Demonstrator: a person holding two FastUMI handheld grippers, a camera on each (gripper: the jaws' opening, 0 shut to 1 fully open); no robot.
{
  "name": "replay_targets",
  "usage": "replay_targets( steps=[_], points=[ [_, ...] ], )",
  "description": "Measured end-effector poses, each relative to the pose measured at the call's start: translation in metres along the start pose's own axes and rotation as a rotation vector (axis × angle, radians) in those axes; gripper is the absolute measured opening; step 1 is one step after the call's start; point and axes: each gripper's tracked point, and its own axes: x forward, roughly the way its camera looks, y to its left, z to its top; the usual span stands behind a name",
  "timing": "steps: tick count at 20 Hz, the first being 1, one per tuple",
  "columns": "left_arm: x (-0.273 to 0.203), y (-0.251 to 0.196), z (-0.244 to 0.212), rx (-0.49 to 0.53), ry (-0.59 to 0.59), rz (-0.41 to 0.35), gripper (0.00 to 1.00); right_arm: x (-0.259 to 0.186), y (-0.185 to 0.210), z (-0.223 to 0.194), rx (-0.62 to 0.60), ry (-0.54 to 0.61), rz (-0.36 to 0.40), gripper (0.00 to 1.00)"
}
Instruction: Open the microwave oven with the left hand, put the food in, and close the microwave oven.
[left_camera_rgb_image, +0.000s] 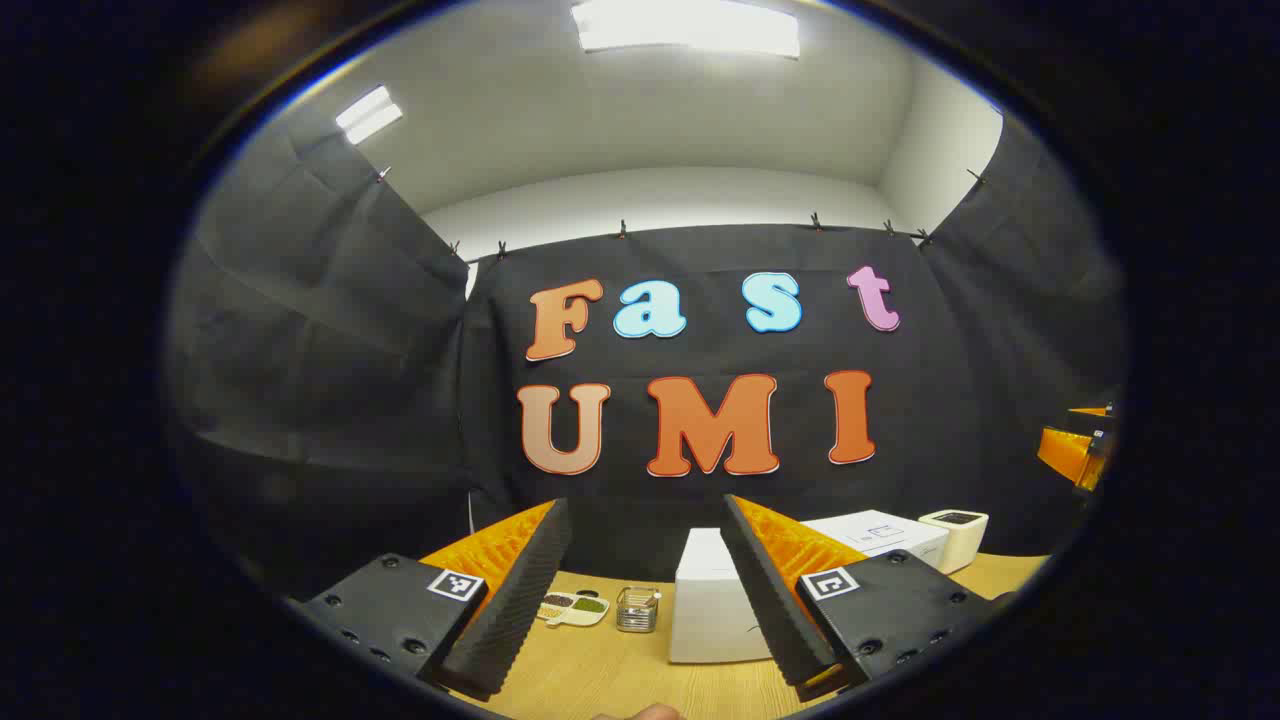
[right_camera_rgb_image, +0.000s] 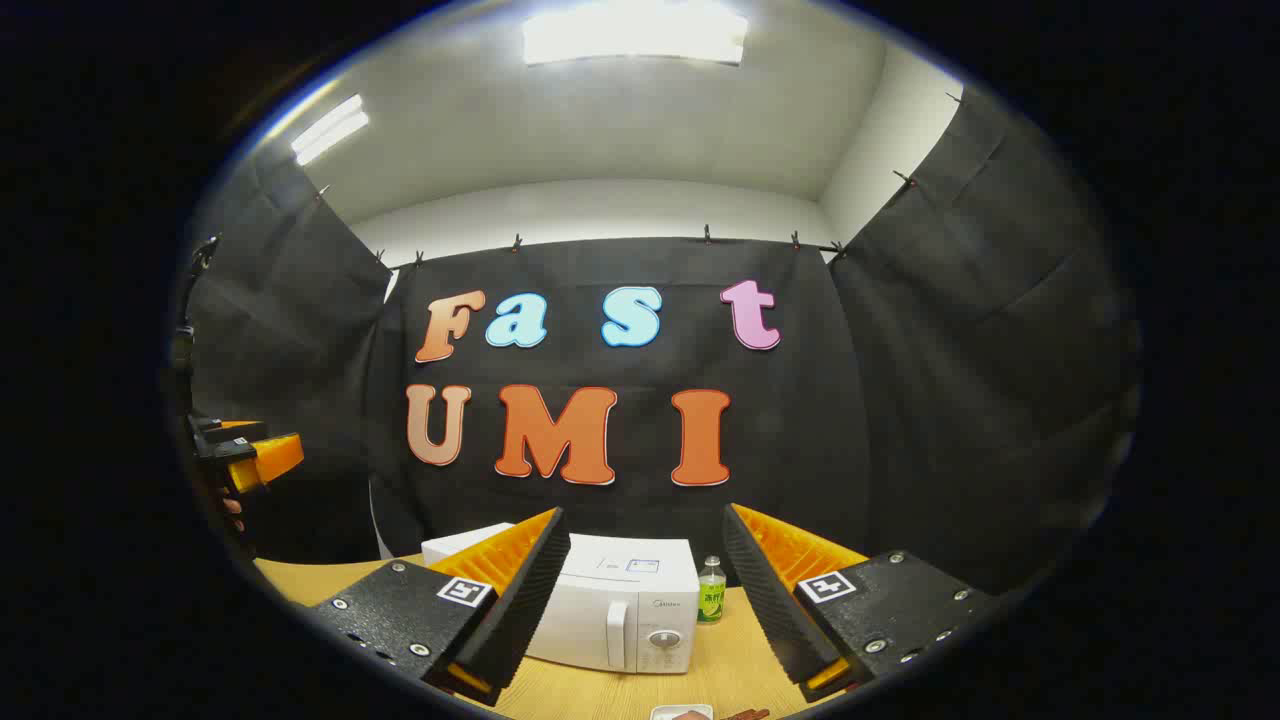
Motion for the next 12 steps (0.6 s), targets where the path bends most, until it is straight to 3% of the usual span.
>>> replay_targets(
  steps=[12],
  points=[
    [0.016, 0.010, -0.007, 0.022, 0.065, 0.006, 0.98, 0.009, 0.004, 0.002, -0.006, 0.034, -0.002, 0.95]
  ],
)
